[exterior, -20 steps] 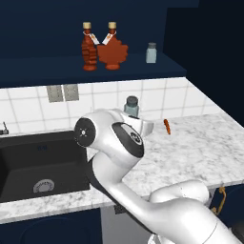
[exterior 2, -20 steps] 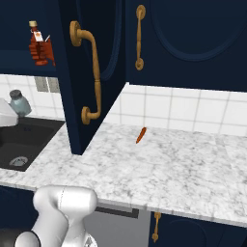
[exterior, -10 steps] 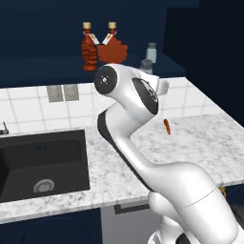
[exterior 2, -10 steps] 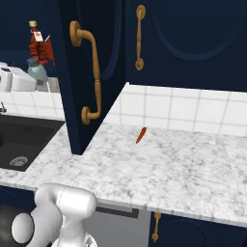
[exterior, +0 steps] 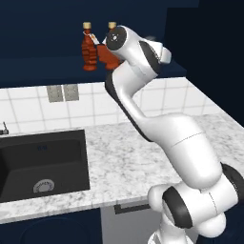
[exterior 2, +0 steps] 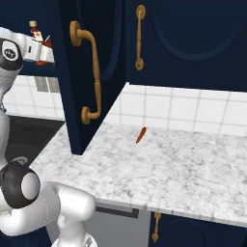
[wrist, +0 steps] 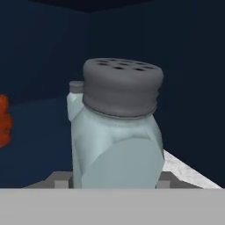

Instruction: Put the shaker and condiment bottle from the counter next to their counterparts in the cabinet.

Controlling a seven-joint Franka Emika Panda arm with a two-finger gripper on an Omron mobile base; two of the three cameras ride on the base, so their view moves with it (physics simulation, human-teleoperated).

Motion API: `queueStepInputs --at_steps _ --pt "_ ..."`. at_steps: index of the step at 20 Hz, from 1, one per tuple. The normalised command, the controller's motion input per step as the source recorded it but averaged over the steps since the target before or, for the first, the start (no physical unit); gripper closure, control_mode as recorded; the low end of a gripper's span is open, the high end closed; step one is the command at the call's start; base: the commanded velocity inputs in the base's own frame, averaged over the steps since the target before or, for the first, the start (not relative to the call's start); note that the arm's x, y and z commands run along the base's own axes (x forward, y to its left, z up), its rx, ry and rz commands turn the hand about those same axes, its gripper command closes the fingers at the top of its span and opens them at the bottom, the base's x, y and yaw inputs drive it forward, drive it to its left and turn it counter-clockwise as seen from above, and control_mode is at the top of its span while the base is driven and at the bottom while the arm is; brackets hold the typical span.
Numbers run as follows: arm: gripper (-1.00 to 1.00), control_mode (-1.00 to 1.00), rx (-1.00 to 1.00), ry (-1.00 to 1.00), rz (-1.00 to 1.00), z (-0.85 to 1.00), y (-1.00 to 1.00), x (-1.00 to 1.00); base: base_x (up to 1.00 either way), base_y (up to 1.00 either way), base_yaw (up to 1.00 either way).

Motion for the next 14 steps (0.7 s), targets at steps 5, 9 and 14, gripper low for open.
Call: queueStepInputs --at_steps 5,9,14 --pt "1.00 -1.00 -0.02 0.01 -0.03 -0.08 -0.13 0.92 0.00 0.00 0.00" --pt "1.00 -1.00 0.00 0.00 -0.09 -0.03 -0.33 0.38 0.00 0.00 0.00" --pt "1.00 -1.00 0.00 0.01 -0.04 -0.12 -0.08 0.00 0.00 0.00 0.00"
